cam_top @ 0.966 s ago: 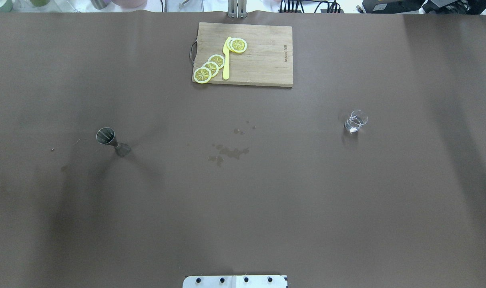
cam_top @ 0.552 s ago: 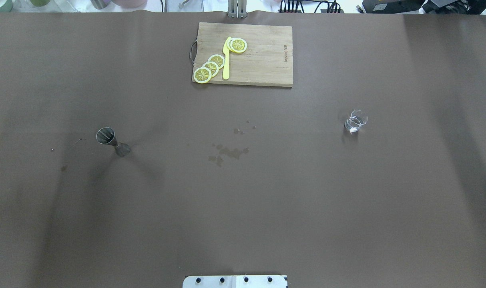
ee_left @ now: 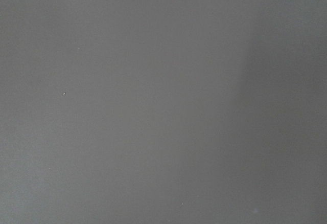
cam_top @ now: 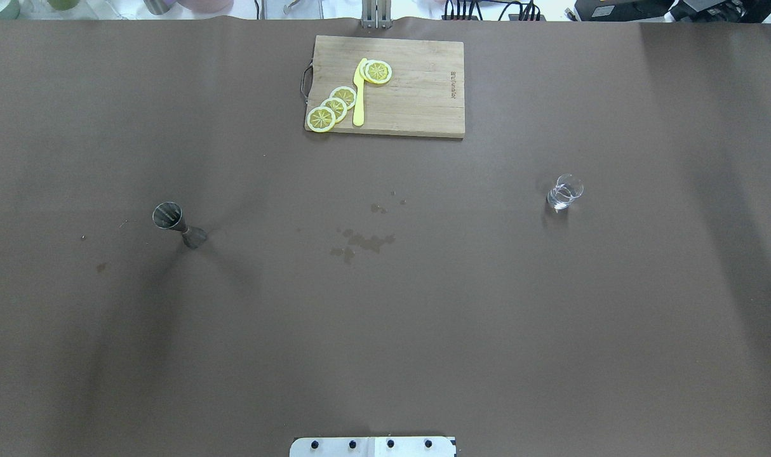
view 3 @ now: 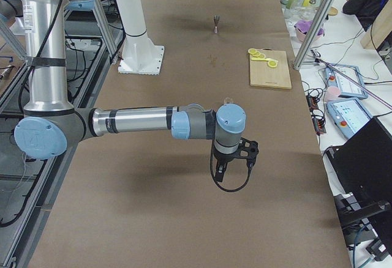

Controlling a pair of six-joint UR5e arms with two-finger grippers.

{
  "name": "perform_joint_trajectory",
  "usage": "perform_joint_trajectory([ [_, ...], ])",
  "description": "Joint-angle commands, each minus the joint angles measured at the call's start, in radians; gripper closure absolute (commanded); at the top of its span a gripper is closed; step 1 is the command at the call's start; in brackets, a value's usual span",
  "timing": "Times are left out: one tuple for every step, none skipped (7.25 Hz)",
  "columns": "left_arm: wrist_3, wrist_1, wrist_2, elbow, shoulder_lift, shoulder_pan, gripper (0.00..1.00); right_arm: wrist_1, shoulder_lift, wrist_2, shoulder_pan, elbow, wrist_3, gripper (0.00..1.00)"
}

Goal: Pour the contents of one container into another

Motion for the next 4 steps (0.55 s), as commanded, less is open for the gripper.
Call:
perform_joint_trajectory([
  [0.241,0.016,0.083,-0.031,0.007,-0.005,0.02,0.000,0.000,0.003,0.000,0.001,-0.045,0.00],
  [0.313,0.016,0.161,-0.051,0.011,-0.008,0.02,0.000,0.000,0.004,0.000,-0.001,-0.045,0.00],
  [0.314,0.014,0.191,-0.054,0.061,-0.009,0.02,0.000,-0.002,0.004,0.000,0.002,-0.045,0.00],
  [0.312,0.014,0.193,-0.057,0.069,-0.021,0.02,-0.001,0.000,0.006,0.000,0.002,-0.045,0.00],
])
